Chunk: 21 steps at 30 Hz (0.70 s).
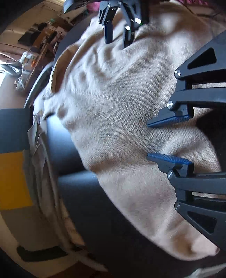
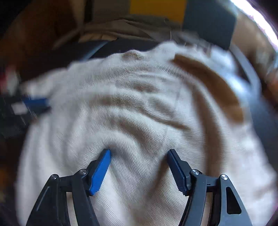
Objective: Fold clothes
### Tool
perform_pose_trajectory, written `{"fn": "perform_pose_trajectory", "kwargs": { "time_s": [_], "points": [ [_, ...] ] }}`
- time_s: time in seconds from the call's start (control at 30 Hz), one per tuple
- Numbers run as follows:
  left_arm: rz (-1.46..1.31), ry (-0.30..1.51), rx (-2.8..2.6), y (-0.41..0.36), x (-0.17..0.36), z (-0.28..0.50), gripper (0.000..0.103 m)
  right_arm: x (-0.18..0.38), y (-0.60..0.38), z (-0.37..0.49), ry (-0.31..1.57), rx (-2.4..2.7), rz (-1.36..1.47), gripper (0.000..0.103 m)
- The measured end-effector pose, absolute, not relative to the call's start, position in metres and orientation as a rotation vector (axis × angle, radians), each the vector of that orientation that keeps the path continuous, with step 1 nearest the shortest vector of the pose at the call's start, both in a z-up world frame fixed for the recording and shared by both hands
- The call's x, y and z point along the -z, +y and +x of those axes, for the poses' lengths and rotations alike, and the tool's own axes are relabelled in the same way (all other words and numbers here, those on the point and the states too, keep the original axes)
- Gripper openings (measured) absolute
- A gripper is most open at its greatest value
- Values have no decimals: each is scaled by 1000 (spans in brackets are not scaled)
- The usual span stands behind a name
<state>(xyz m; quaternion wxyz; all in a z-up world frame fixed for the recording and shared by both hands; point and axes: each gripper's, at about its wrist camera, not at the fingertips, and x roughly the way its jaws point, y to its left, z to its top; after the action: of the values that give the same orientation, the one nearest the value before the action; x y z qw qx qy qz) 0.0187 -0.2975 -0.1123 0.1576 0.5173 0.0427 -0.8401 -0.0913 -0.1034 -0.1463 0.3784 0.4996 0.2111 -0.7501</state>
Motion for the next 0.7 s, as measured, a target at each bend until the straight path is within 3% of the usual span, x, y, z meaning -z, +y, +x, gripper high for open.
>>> {"fn": "perform_pose_trajectory", "kwargs": {
  "time_s": [0.07,0.3,0.43,0.53,0.7],
  "points": [
    [1476,22,2375,-308,113,16,29,149,-120,-94,507,1920,1278,77],
    [1435,-55,2208,-384,113,28,34,147,-181,-67,501,1849,1241,91],
    [1416,55,2202,-416,96,53,30,141,-190,-56,445,1812,1237,95],
    [1320,55,2337,-404,69,92,30,117,-162,-49,277,1796,1232,92],
    [1260,273,2620,-360,53,185,31,69,-63,-32,-54,1853,1120,94]
  ]
}}
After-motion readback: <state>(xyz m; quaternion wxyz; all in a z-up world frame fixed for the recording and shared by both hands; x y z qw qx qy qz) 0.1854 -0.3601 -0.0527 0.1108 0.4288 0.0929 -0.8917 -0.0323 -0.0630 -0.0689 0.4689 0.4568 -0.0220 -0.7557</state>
